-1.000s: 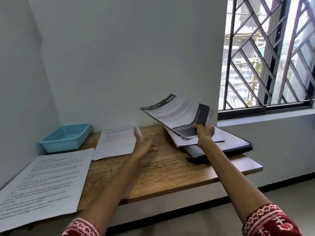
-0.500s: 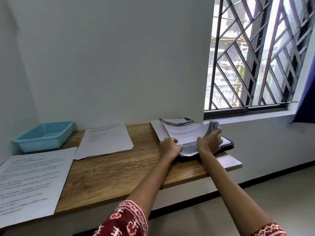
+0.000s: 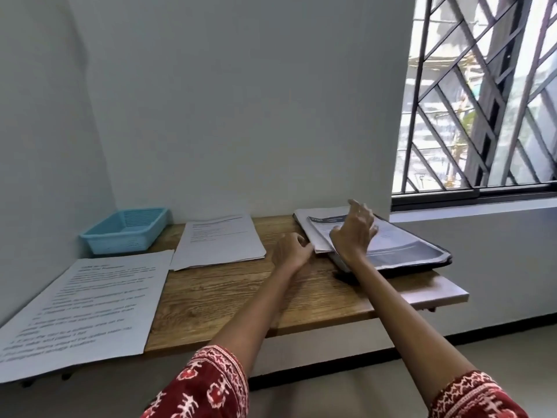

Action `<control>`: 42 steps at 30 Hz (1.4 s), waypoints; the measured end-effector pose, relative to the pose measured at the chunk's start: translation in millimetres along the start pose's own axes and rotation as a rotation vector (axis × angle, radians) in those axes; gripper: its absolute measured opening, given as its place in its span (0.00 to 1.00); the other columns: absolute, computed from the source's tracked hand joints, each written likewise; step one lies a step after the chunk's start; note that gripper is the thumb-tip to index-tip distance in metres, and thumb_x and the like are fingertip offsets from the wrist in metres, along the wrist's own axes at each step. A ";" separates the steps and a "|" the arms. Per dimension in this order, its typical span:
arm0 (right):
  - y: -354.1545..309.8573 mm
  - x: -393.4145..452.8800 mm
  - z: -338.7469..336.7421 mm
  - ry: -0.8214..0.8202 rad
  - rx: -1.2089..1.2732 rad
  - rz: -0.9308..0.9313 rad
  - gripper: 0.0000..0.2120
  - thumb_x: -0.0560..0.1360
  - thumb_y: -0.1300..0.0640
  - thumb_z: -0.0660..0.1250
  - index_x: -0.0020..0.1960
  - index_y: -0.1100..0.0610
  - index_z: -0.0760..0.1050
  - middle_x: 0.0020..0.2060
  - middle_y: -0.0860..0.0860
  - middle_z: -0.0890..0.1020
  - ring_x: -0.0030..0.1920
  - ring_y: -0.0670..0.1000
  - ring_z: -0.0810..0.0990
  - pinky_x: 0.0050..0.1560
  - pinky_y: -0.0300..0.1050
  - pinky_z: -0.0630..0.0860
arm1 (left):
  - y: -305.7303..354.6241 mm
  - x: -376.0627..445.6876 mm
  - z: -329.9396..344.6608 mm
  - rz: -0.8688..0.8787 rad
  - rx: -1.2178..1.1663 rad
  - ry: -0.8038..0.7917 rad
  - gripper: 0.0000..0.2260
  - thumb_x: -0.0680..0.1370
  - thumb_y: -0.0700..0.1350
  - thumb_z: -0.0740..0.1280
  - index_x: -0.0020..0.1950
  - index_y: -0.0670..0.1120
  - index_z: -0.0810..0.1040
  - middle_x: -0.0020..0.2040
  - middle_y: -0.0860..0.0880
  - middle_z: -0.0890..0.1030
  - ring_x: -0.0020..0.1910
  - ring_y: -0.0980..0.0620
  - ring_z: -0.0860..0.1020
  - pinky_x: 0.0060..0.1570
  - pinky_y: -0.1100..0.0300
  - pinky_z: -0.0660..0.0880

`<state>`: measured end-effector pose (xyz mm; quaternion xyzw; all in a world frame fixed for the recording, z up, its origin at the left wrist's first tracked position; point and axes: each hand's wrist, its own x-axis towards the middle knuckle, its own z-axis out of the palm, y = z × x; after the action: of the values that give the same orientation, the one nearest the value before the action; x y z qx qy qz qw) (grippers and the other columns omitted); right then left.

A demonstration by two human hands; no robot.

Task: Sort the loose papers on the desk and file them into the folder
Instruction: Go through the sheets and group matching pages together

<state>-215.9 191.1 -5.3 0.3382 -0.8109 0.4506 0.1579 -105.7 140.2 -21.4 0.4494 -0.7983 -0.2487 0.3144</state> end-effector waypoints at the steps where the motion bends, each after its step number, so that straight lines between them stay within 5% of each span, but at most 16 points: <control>1: -10.0 -2.7 8.5 -0.032 0.054 -0.022 0.30 0.71 0.66 0.64 0.71 0.56 0.63 0.70 0.58 0.67 0.72 0.58 0.60 0.71 0.59 0.54 | -9.9 2.3 -10.7 -0.018 -0.002 0.018 0.15 0.75 0.51 0.66 0.58 0.47 0.78 0.59 0.48 0.78 0.60 0.47 0.75 0.54 0.55 0.73; 8: -70.0 -23.0 76.2 -0.356 0.182 -0.175 0.24 0.71 0.67 0.61 0.67 0.59 0.68 0.62 0.59 0.75 0.63 0.59 0.72 0.59 0.49 0.68 | -93.7 23.4 -90.6 -0.151 -0.012 0.147 0.11 0.77 0.45 0.65 0.56 0.43 0.80 0.57 0.46 0.80 0.57 0.47 0.77 0.50 0.60 0.70; 12: -82.3 -17.5 109.1 -0.587 0.186 -0.109 0.19 0.73 0.60 0.65 0.64 0.61 0.70 0.56 0.57 0.77 0.57 0.57 0.75 0.49 0.45 0.70 | -141.0 40.1 -119.1 -0.257 -0.069 0.265 0.10 0.76 0.42 0.65 0.54 0.41 0.81 0.55 0.44 0.81 0.55 0.45 0.78 0.51 0.59 0.71; 14: -87.3 -12.7 123.6 -0.653 0.186 -0.042 0.07 0.74 0.54 0.65 0.49 0.57 0.71 0.42 0.51 0.75 0.49 0.54 0.72 0.39 0.43 0.65 | -154.1 51.2 -126.4 -0.312 -0.101 0.300 0.09 0.77 0.41 0.64 0.53 0.40 0.81 0.54 0.44 0.82 0.54 0.45 0.78 0.49 0.60 0.69; 16: -93.0 -7.9 131.3 -0.678 0.197 -0.008 0.15 0.75 0.50 0.64 0.36 0.52 0.60 0.34 0.46 0.66 0.46 0.52 0.69 0.36 0.43 0.62 | -161.5 62.7 -128.8 -0.354 -0.131 0.309 0.10 0.77 0.41 0.64 0.56 0.39 0.79 0.56 0.44 0.80 0.56 0.45 0.77 0.51 0.58 0.70; 20: -103.2 10.1 146.0 -0.707 0.228 0.084 0.10 0.77 0.53 0.65 0.48 0.61 0.73 0.51 0.57 0.78 0.54 0.57 0.76 0.52 0.47 0.72 | -171.8 83.6 -121.2 -0.407 -0.114 0.268 0.19 0.78 0.43 0.64 0.67 0.38 0.71 0.66 0.41 0.73 0.65 0.43 0.71 0.62 0.55 0.67; 26: -114.2 28.1 165.4 -0.830 0.231 0.168 0.15 0.73 0.59 0.70 0.54 0.66 0.73 0.56 0.58 0.77 0.57 0.58 0.77 0.48 0.46 0.73 | -173.9 97.7 -114.9 -0.442 -0.035 0.229 0.20 0.81 0.46 0.57 0.70 0.36 0.65 0.70 0.40 0.69 0.68 0.42 0.68 0.63 0.56 0.66; 34: -99.2 33.4 150.2 -0.904 0.360 0.309 0.26 0.72 0.62 0.72 0.65 0.70 0.69 0.64 0.60 0.75 0.61 0.58 0.76 0.44 0.44 0.73 | -162.5 92.7 -110.7 -0.386 -0.015 0.205 0.19 0.78 0.41 0.62 0.68 0.36 0.67 0.67 0.40 0.71 0.66 0.42 0.70 0.59 0.57 0.68; 38: -109.1 31.9 145.1 -0.950 0.464 0.299 0.22 0.72 0.68 0.70 0.64 0.71 0.70 0.62 0.60 0.75 0.59 0.59 0.76 0.49 0.47 0.73 | -167.6 88.7 -112.9 -0.392 0.107 0.221 0.17 0.78 0.41 0.62 0.66 0.37 0.69 0.65 0.40 0.73 0.63 0.44 0.72 0.54 0.58 0.69; 42: -114.3 34.5 143.0 -0.993 0.558 0.374 0.06 0.74 0.69 0.67 0.50 0.65 0.73 0.46 0.56 0.75 0.41 0.52 0.74 0.34 0.43 0.70 | -174.3 89.1 -115.9 -0.409 0.171 0.221 0.16 0.78 0.42 0.63 0.64 0.37 0.70 0.62 0.40 0.75 0.60 0.44 0.74 0.52 0.58 0.70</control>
<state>-154.8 15.5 7.6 0.3887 -0.6844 0.4548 -0.4167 40.8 -33.3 -36.4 0.6511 -0.6697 -0.1883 0.3037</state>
